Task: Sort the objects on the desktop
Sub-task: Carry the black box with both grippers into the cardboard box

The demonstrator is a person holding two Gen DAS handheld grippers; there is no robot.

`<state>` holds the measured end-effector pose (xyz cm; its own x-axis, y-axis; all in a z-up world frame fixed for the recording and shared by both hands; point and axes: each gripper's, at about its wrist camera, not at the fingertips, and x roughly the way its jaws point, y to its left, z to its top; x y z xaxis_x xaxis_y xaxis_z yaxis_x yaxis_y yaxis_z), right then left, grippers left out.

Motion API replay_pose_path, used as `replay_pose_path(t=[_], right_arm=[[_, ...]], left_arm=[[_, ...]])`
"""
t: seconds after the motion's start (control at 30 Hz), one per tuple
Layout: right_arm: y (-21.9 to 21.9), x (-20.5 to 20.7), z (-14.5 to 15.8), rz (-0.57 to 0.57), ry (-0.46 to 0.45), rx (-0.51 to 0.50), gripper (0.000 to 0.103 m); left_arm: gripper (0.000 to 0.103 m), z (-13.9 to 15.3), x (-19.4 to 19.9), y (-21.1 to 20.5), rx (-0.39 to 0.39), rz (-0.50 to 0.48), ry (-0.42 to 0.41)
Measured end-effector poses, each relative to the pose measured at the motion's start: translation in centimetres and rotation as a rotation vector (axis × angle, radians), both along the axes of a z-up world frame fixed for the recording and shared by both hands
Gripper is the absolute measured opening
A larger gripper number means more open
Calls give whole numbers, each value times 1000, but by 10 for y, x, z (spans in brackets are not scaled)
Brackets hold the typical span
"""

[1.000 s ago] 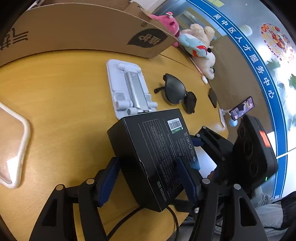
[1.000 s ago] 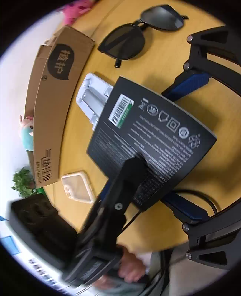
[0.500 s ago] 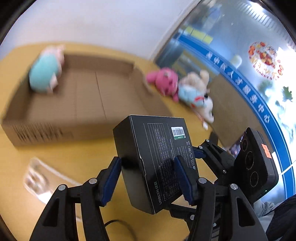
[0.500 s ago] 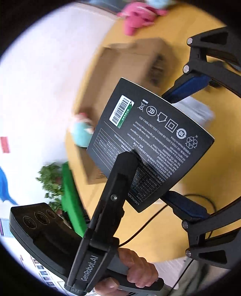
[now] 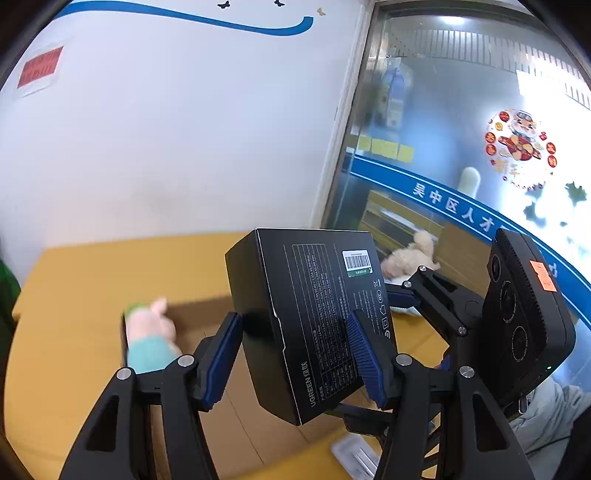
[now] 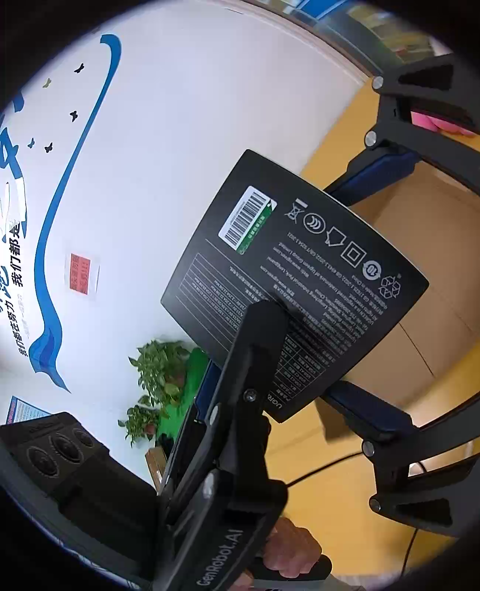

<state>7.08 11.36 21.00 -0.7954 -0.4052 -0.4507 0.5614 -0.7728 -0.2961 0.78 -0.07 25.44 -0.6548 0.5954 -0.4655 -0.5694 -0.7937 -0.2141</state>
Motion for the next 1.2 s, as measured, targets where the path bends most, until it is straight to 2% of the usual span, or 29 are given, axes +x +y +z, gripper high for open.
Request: replay_pose_path(t=[0.13, 0.17, 0.3, 0.47, 0.57, 0.7, 0.77, 0.93, 1.03, 1.1, 1.2], right_arm=[[3, -53, 10, -19, -42, -16, 95], [18, -69, 4, -21, -55, -17, 95], [29, -118, -18, -26, -137, -29, 95], [44, -176, -61, -20, -249, -59, 95], [49, -206, -95, -30, -314, -60, 95], [51, -237, -144, -41, -425, -76, 95], [49, -262, -168, -49, -478, -79, 95], [63, -283, -222, -64, -601, -65, 95], [58, -281, -241, -67, -637, -17, 95], [58, -279, -248, -60, -667, -24, 95], [61, -278, -258, -80, -688, -29, 95]], left_arm=[[56, -1, -57, -2, 28, 10, -40], [56, -3, -66, -3, 29, 10, -50], [56, -29, -129, -2, 32, 20, -132], [56, -77, -196, 12, 0, 46, -239], [56, -109, -224, 22, -26, 65, -302], [56, -164, -267, 30, -56, 87, -440], [55, -187, -279, 37, -87, 96, -489], [54, -236, -298, 54, -183, 132, -593], [54, -251, -300, 60, -227, 156, -638], [54, -257, -301, 58, -237, 192, -671], [52, -259, -297, 60, -266, 212, -673]])
